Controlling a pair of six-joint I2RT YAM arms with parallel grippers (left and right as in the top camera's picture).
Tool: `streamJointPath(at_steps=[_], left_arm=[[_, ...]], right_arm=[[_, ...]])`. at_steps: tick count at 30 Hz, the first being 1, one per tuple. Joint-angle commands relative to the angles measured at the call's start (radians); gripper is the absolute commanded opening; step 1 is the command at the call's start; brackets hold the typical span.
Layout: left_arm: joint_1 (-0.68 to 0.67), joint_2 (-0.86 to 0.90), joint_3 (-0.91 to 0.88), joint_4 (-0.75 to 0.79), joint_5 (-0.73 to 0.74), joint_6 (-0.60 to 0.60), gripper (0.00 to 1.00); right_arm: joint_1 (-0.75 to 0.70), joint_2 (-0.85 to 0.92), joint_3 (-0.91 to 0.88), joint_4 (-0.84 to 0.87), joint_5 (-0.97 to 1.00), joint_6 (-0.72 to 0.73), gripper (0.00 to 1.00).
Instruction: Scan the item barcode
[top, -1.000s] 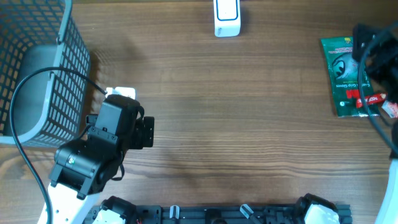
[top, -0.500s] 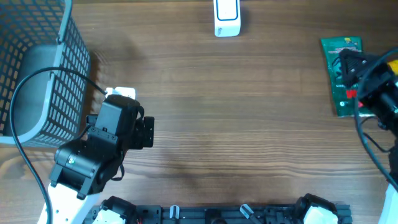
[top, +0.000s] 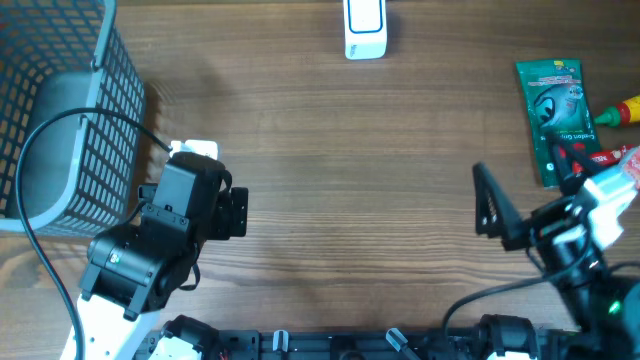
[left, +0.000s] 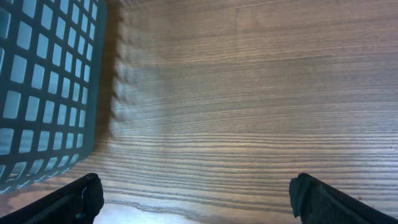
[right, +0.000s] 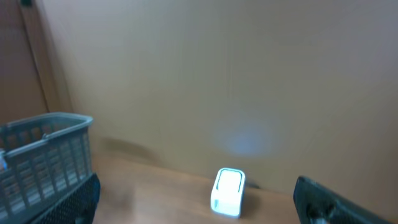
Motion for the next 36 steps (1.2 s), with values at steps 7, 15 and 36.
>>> streamJointPath(at_steps=[7, 15, 36], left_arm=[[-0.001, -0.002, 0.0, 0.003, -0.009, 0.012, 1.0], [-0.001, -0.002, 0.0, 0.003, -0.009, 0.012, 1.0], [-0.001, -0.002, 0.0, 0.003, -0.009, 0.012, 1.0]], right_arm=[[0.042, -0.372, -0.499, 0.359, 0.136, -0.029, 1.0], [0.109, -0.377, -0.663, 0.417, 0.256, -0.03, 1.0], [0.109, -0.376, -0.721, 0.145, 0.409, -0.055, 1.0]])
